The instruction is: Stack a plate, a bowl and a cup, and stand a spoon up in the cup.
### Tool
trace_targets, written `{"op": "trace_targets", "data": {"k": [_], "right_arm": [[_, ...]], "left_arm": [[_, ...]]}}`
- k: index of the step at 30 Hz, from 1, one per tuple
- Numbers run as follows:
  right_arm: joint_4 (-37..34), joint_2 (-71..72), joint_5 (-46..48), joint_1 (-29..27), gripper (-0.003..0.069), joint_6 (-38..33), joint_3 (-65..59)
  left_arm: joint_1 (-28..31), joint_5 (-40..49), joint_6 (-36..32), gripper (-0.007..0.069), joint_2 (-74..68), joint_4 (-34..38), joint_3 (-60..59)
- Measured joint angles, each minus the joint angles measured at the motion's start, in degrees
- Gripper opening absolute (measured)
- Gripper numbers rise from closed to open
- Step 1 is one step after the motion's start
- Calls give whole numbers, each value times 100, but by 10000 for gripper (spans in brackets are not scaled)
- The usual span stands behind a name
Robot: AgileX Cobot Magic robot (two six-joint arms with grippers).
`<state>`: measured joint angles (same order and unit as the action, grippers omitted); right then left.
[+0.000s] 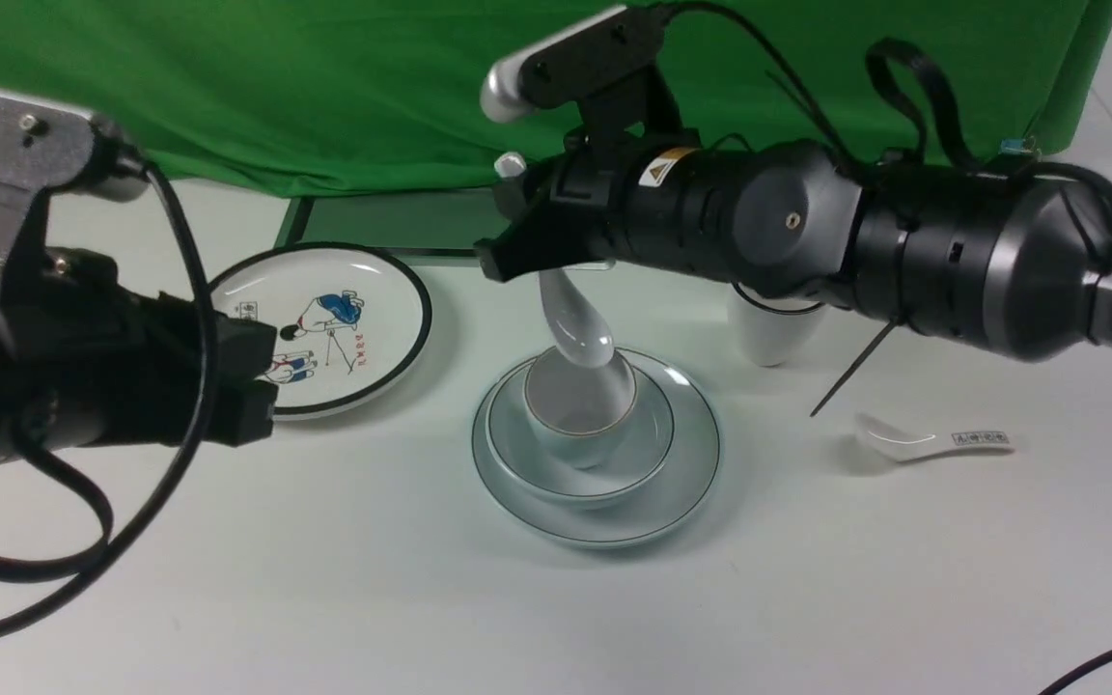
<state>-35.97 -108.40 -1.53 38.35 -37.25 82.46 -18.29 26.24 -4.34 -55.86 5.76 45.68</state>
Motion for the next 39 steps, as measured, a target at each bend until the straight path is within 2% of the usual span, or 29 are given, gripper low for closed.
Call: {"op": "trace_targets", "data": {"k": [15, 18, 20, 24, 26, 29, 30, 32, 33, 35, 39], "right_arm": [[111, -31, 368, 40, 188, -5, -5], [199, -46, 420, 40, 231, -5, -5], [281, -44, 467, 40, 295, -5, -5], [358, 84, 582, 35, 322, -5, -10], [370, 323, 726, 35, 311, -5, -10], [410, 910, 1045, 35, 228, -5, -10], [420, 1226, 1261, 35, 167, -5, -10], [435, 1703, 1487, 35, 98, -5, -110], [435, 1755, 1499, 35, 98, -5, -110], [440, 2414, 1446, 35, 44, -5, -540], [461, 3730, 817, 40, 25, -5, -1854]], "left_arm": [[0, -7, 26, 170, 0, -24, -31], [0, -1, 26, 170, 0, -24, -31], [0, 90, 47, 170, 0, -29, -31], [0, 293, 196, 170, 93, -80, -46], [0, 342, 311, 170, 294, -181, -132], [0, 347, 527, 170, 860, -361, -513], [0, 369, 608, 169, 1206, -424, -766], [0, 459, 723, 150, 1751, -464, -1141], [0, 469, 733, 150, 1807, -464, -1177], [0, 562, 855, 96, 2438, -470, -1516], [0, 595, 895, -15, 3488, -576, -1717]]}}
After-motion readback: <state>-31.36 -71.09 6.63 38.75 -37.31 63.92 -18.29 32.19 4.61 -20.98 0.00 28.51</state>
